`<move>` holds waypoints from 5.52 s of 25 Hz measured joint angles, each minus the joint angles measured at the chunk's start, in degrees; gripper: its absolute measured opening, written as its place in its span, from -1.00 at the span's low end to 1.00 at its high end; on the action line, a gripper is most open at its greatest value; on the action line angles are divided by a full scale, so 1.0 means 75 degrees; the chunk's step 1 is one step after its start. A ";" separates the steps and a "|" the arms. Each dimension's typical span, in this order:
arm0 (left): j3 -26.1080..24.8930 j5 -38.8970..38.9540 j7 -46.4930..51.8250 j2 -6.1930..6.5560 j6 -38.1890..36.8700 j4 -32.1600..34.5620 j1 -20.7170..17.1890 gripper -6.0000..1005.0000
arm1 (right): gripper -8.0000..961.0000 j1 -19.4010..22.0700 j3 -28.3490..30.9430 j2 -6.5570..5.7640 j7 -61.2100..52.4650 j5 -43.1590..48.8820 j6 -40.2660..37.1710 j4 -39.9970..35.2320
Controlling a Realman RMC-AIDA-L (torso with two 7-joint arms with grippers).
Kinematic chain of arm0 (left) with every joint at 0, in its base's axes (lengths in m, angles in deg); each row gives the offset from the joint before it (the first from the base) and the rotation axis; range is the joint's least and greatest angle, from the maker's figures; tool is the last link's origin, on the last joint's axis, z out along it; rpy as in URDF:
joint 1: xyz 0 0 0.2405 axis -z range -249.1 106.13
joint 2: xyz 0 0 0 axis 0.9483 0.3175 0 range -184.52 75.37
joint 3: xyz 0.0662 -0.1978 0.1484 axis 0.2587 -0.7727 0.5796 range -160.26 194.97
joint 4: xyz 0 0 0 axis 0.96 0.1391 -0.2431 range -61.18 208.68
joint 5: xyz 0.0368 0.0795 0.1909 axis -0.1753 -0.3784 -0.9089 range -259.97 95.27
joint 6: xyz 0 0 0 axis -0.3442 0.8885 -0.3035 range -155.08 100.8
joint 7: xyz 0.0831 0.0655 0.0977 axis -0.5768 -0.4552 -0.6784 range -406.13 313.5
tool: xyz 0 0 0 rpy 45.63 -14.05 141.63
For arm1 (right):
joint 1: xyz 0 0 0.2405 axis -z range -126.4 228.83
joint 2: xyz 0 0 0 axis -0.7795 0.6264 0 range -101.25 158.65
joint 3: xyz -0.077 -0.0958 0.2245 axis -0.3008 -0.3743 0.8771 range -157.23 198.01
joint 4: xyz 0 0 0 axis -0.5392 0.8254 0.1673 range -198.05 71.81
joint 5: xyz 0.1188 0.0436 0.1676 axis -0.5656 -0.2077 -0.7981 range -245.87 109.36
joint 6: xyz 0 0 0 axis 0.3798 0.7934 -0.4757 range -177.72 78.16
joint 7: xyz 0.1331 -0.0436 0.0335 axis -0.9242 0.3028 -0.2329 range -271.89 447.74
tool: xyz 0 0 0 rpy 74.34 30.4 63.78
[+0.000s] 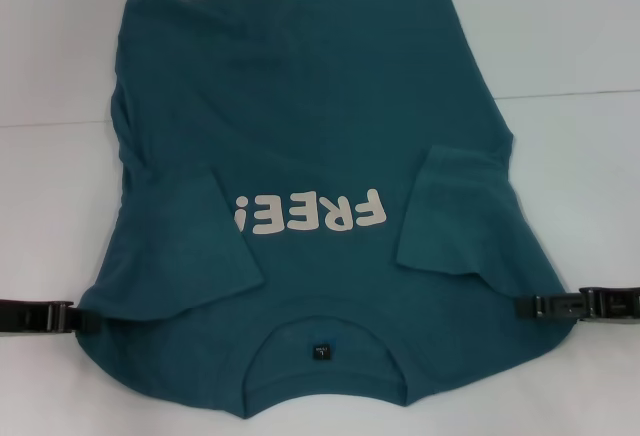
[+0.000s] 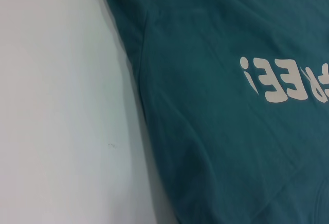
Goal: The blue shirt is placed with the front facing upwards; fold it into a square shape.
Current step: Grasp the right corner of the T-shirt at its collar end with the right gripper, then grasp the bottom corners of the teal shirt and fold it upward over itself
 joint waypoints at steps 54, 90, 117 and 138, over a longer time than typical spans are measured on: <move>-0.0482 0.0186 -0.0031 0.0103 -0.1406 0.0196 -0.0126 -0.89 | -0.93 0.0817 0.1299 -0.0009 0.1014 -0.0061 -0.0722 -0.0224; -0.1565 0.0669 -0.0822 0.0011 -0.3373 -0.0054 -0.0779 -0.88 | -0.93 0.2293 0.3457 -0.0154 0.2776 0.0020 -0.2503 -0.0235; -0.1958 0.1485 -0.1312 0.0311 -0.1931 -0.1567 0.0391 -0.87 | -0.93 0.0838 0.4038 -0.0222 0.2769 -0.0071 -0.2055 -0.0169; -0.1884 0.2469 -0.1401 0.0441 0.1393 -0.2633 0.2157 -0.86 | -0.93 -0.1480 0.2296 -0.0285 0.2497 -0.0014 0.1670 0.0870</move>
